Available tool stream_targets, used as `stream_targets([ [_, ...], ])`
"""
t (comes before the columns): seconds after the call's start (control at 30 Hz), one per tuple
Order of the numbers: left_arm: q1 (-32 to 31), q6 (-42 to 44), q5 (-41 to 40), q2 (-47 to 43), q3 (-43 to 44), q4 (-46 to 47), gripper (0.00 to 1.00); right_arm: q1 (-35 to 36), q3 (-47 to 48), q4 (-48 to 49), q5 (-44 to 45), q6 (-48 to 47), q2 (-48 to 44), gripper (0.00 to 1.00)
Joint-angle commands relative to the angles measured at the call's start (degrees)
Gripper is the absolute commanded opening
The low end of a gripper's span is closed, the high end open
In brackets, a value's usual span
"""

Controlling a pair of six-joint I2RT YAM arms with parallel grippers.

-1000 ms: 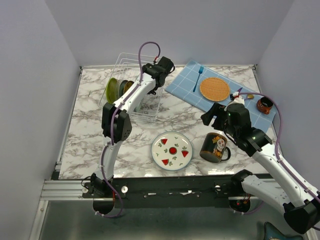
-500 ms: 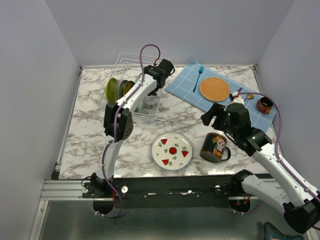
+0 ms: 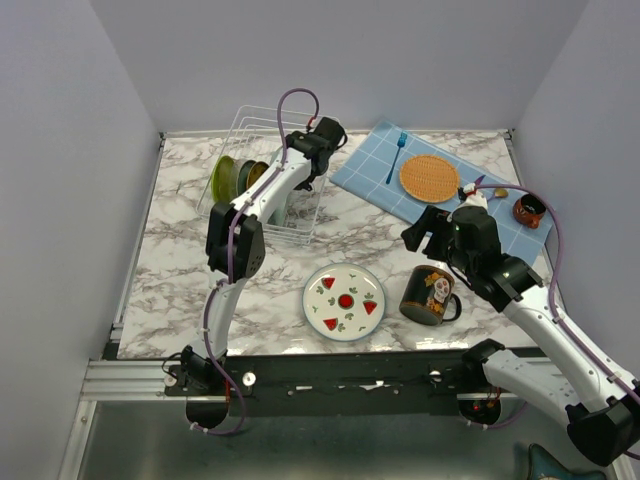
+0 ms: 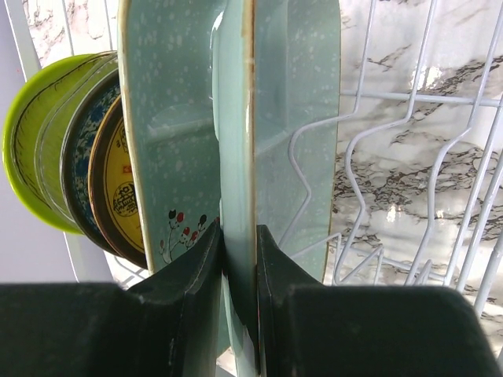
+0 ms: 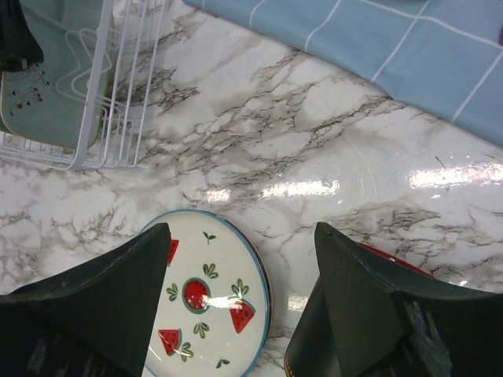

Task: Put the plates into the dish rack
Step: Insert the plate into the dish rack.

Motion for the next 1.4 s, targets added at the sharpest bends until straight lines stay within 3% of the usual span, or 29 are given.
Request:
stream_targets([
  [0.0,1.89,2.21,-1.41,1.21,-1.53,-0.49,0.19,-0.26,0.15,-1.45,0.99,-0.42,-0.01,0.82],
  [0.1,1.98,2.47,-1.76,1.21,-1.44,-0.22,0.3,-0.26,0.06,-1.62,0.99,-0.24,0.08,0.82],
  [0.27,1.98,3.17,-2.47,0.6,-1.88,0.65,0.39,-0.26,-0.12,-1.36,0.9,-0.16,0.08,0.83],
  [0.5,1.98,4.23,-3.43,0.07,-0.56,1.01,0.45,-0.26,-0.38,-1.01,0.73,0.11,0.34,0.83],
  [1.37,1.9,4.05,-2.91,-6.69,3.66,1.71,0.52,-0.26,-0.47,-0.04,-0.68,0.55,1.84,0.83],
])
